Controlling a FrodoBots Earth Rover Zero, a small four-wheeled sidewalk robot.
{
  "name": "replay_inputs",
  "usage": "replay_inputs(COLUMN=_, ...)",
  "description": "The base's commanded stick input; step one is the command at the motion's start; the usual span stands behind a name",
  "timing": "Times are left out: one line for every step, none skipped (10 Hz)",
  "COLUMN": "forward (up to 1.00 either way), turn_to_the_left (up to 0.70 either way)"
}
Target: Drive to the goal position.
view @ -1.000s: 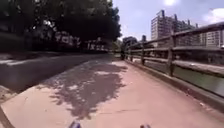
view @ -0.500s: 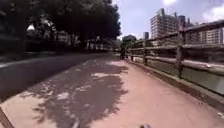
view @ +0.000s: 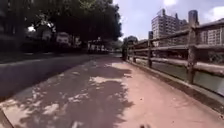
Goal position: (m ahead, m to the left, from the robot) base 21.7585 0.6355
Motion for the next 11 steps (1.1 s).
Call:
replay_inputs(forward=0.70, turn_to_the_left=0.00)
replay_inputs(forward=0.70, turn_to_the_left=0.00)
replay_inputs(forward=0.70, turn_to_the_left=0.00)
replay_inputs(forward=0.70, turn_to_the_left=0.00)
replay_inputs(forward=0.70, turn_to_the_left=0.00)
replay_inputs(forward=0.70, turn_to_the_left=0.00)
replay_inputs(forward=0.70, turn_to_the_left=0.00)
replay_inputs(forward=0.70, turn_to_the_left=0.00)
replay_inputs(forward=0.70, turn_to_the_left=0.00)
replay_inputs(forward=0.70, turn_to_the_left=0.00)
replay_inputs(forward=0.70, turn_to_the_left=0.00)
